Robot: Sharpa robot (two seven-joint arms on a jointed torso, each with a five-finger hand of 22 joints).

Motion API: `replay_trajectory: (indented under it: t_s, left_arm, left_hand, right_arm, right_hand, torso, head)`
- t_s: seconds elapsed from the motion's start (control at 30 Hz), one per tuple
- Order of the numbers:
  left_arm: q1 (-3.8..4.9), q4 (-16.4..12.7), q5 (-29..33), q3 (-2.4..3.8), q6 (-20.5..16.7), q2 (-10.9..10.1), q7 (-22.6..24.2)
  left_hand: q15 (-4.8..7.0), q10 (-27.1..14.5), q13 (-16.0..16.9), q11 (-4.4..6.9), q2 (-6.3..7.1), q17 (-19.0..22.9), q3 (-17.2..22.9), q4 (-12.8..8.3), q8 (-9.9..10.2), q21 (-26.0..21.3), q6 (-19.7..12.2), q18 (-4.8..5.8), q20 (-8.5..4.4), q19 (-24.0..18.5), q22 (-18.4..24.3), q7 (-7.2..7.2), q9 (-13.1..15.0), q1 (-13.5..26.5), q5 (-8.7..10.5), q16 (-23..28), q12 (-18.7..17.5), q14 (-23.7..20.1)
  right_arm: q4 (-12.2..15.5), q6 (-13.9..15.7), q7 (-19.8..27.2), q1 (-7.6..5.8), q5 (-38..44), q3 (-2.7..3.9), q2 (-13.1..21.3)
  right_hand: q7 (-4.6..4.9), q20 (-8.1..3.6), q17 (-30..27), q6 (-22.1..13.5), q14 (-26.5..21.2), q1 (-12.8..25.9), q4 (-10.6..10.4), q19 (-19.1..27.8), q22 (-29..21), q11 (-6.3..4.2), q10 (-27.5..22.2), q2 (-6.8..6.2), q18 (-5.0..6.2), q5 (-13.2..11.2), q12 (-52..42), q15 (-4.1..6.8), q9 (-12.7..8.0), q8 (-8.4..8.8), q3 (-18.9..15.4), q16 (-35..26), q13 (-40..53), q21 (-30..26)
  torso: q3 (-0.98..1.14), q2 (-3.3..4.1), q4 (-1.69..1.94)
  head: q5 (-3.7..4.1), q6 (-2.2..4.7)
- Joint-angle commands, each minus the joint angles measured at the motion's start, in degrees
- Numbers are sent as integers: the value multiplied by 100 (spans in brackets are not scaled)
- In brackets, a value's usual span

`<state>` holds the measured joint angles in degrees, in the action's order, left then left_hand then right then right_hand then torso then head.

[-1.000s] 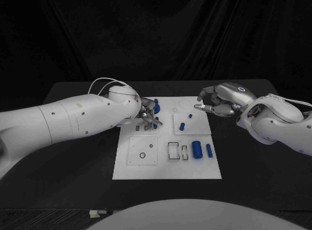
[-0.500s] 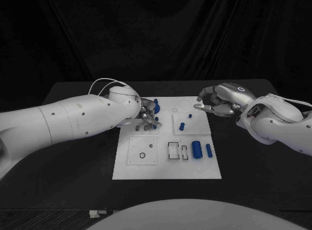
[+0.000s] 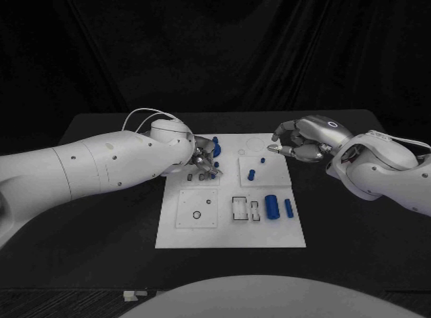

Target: Assemble the parts on the task board

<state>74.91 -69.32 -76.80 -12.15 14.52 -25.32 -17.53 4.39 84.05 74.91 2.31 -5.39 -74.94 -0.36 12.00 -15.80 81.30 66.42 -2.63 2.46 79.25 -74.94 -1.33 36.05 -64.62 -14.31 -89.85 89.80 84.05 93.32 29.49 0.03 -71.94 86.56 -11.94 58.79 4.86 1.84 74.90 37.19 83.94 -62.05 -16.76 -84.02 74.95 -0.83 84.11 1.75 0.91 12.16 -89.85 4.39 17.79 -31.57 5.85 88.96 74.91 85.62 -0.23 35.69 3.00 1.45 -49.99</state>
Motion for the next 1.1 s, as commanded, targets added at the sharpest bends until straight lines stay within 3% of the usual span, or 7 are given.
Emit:
replay_trajectory:
  t_s: [0.03, 0.23, 1.1]
  left_arm:
    - [-13, -12, 0, 4, 75, 5, 89]
    - [-14, -14, 0, 4, 66, -7, 105]
    - [-14, -16, 0, 3, 81, -55, 166]
  left_hand:
    - [-39, 526, 1446, -52, 5, -1506, 44, -20, 36, -51, -54, -90, 1, -43, -512, -17, 10, -71, 45, -15, -30, 595]
    - [-44, 513, 1435, -58, 20, -1506, 79, -53, 61, -62, -65, -91, 5, -51, -509, -21, 14, -99, 51, -15, -39, 595]
    - [-50, 445, 1378, -58, 211, -1506, 758, -568, 263, -145, -88, -104, 15, -78, -521, -13, 124, -425, -103, -15, -90, 595]
  right_arm:
    - [-5, -37, -41, 18, -47, 3, -1]
    - [-17, -56, -27, 20, -106, 3, -2]
    - [-75, -184, -20, 20, -306, 3, -31]
  right_hand:
    - [-6, 47, 1259, 54, 550, 33, 0, -352, 1326, 37, 589, 15, 44, 22, -15, -35, -15, 10, -29, -29, 1509, -46]
    - [-7, 48, 1251, 75, 548, 56, -2, -349, 1324, 37, 589, 17, 46, 18, -15, -35, -23, 15, -41, -33, 1509, -52]
    - [-6, 51, 1069, 134, 504, 38, 13, -253, 1255, 37, 589, 23, 96, 11, -15, -35, -58, 46, -46, -135, 1509, -239]
  torso:
    - [1, -2, 3]
    - [-1, 2, 2]
    - [1, -2, 6]
  head:
    - [-3, -1]
    - [-6, -1]
    - [-30, -1]
